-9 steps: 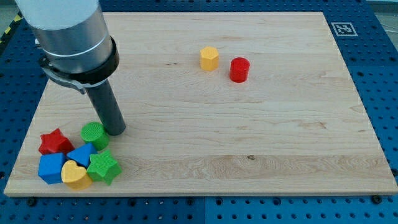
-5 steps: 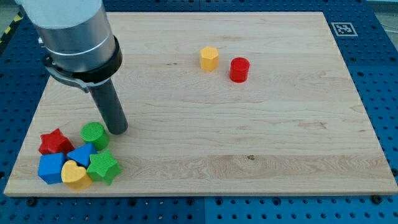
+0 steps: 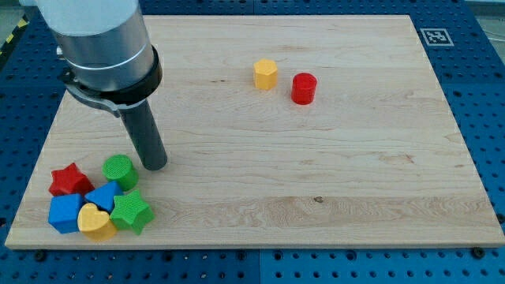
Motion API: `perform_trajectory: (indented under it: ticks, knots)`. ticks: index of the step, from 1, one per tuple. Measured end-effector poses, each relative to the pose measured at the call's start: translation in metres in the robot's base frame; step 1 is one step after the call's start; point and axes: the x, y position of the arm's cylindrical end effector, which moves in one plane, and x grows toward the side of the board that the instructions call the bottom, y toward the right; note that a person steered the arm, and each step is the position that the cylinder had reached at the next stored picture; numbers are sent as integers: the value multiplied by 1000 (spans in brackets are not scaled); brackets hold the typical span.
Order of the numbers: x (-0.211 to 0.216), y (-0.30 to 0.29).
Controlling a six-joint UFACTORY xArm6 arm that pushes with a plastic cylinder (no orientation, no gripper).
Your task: Move your arm towards the bottom of the red circle
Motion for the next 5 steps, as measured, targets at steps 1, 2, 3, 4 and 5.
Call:
perform_trajectory:
  ticks: [1,2,3,4,5]
  knots:
    - [0,1]
    - [0,5]
    - [0,8]
    - [0,11]
    - [-1,11]
